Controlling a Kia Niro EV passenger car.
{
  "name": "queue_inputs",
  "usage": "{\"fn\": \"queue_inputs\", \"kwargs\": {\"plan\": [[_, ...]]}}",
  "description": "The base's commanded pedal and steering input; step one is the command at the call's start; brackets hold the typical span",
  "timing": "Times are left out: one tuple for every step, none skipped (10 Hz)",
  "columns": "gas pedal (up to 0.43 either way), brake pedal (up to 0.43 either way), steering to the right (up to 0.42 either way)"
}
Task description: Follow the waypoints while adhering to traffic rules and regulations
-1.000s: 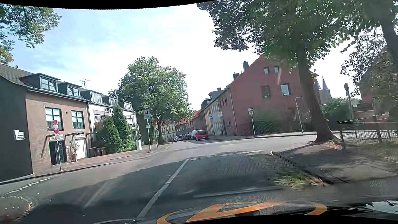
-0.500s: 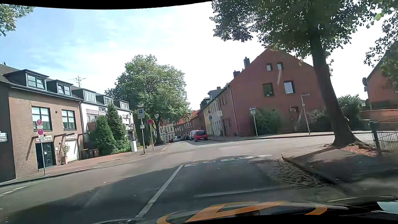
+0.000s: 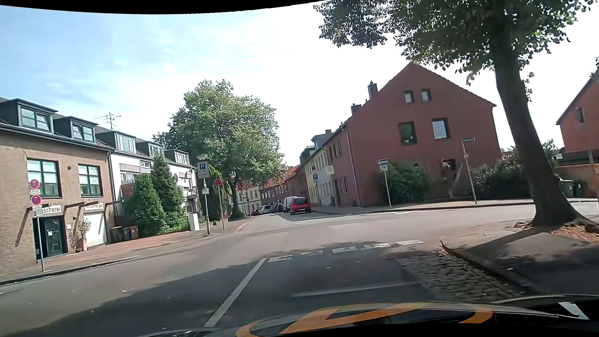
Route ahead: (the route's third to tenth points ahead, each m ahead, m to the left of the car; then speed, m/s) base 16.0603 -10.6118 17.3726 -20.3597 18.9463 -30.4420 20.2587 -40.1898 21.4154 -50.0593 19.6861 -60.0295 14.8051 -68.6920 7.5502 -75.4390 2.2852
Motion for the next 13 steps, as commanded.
{"fn": "queue_inputs", "kwargs": {"plan": [[0.000,0.220,0.005],[0.000,0.220,0.005],[0.000,0.220,0.005],[0.000,0.220,0.005],[0.000,0.226,0.005],[0.000,0.226,0.005],[0.000,0.226,0.005],[0.000,0.220,0.005],[0.000,0.220,0.005],[0.000,0.220,0.005],[0.000,0.213,0.005],[0.000,0.213,0.005],[0.000,0.213,0.005]]}}
